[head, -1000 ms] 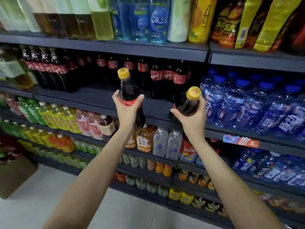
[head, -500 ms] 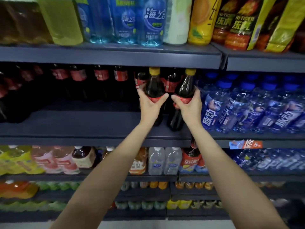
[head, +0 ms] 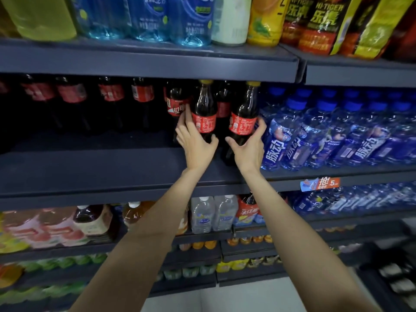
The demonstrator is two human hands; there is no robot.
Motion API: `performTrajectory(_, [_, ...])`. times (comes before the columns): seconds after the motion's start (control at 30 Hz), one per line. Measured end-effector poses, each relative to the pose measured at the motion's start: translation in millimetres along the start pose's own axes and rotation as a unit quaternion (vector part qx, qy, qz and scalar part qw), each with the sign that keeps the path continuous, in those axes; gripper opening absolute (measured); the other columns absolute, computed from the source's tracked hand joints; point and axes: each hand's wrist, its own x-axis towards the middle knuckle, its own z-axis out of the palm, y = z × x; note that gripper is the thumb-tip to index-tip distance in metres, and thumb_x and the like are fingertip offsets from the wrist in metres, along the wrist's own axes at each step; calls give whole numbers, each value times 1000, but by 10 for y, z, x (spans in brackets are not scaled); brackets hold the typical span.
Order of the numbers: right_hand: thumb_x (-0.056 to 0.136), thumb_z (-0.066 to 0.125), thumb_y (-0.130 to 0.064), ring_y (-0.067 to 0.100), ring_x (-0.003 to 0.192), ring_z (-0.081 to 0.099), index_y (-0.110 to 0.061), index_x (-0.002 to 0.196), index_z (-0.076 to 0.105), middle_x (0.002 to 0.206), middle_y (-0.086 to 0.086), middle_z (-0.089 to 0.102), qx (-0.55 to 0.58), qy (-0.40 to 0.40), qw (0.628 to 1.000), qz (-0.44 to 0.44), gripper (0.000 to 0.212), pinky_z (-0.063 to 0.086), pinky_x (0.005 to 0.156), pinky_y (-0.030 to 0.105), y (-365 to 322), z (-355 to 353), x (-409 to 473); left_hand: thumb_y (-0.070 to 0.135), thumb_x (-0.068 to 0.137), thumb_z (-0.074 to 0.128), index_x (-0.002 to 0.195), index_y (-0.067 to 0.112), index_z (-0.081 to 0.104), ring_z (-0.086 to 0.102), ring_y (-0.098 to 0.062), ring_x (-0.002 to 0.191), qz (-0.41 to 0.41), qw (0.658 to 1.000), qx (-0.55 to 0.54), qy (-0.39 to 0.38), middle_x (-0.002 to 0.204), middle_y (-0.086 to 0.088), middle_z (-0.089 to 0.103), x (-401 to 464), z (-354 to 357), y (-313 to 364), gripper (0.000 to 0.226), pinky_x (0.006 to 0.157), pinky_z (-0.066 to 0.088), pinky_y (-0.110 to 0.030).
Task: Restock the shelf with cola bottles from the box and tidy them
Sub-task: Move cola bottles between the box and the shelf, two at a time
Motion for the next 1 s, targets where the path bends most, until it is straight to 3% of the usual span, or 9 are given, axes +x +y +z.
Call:
performTrajectory(0.07, [79,75,-27,32,116,54,-13,144,19,134,14,52,-17,13,1000,5,87,45,91,44,-22,19,47,23,71,74,149,12,20,41,-30,119,7,997,72,-32,134,-15,41,-95,-53,-124,96,95,43,-46])
performTrajectory(0.17, [80,74,-22,31,121,50,-11,145,20,140,12,42,-28,19,999,-9,85,44,92,47,-52,43,85,31,80,73,150,20,16,44,-29,119,-22,993,94,-73,130,-10,46,-111,-84,-180,91,80,50,-47])
performTrajectory(0.3, [82,72,-20,35,113,53,-10,146,20,140,13,31,-41,17,999,-7,83,45,88,44,-69,44,90,29,83,70,151,21,14,42,-27,122,-59,992,98,-58,135,-11,44,-56,20,-99,88,82,49,-43])
performTrajectory(0.4, [84,71,-20,32,115,52,-10,147,18,139,13,32,-43,3,999,-19,83,44,89,38,-33,-4,76,25,83,72,150,20,18,42,-27,122,-73,994,76,-31,136,-11,43,-72,99,-81,86,85,48,-36])
performTrajectory(0.5, [86,68,-27,30,117,51,-12,148,15,141,11,35,-69,-16,997,-11,83,45,88,41,12,-56,49,20,80,74,148,14,26,44,-28,121,-67,997,38,-4,133,-13,43,-118,148,-108,83,93,42,-30])
performTrajectory(0.63, [90,62,-31,33,118,53,-12,149,12,145,11,36,-123,-37,992,14,80,46,88,48,58,-32,13,13,79,74,143,8,33,44,-30,122,-67,997,-22,9,132,-15,44,-109,208,-189,76,104,39,-40])
performTrajectory(0.83, [92,59,-21,34,123,49,-13,150,10,148,13,36,-87,-46,995,8,76,42,96,44,85,27,54,17,85,68,139,1,37,43,-29,125,-36,999,-36,4,139,-14,40,-118,238,-284,64,105,39,-41])
performTrajectory(0.93, [93,58,-18,30,131,42,-12,150,8,152,11,30,-67,-58,996,19,76,37,103,42,91,32,37,14,84,68,136,1,37,45,-29,124,-37,998,-48,-9,141,-2,35,-115,240,-342,62,95,48,-48])
performTrajectory(1.0, [92,60,-17,26,136,34,-10,150,10,152,12,29,-56,-68,996,24,77,31,109,39,98,8,10,7,82,67,140,4,34,47,-27,121,-52,996,-73,-30,142,3,31,-117,189,-314,66,89,52,-42])
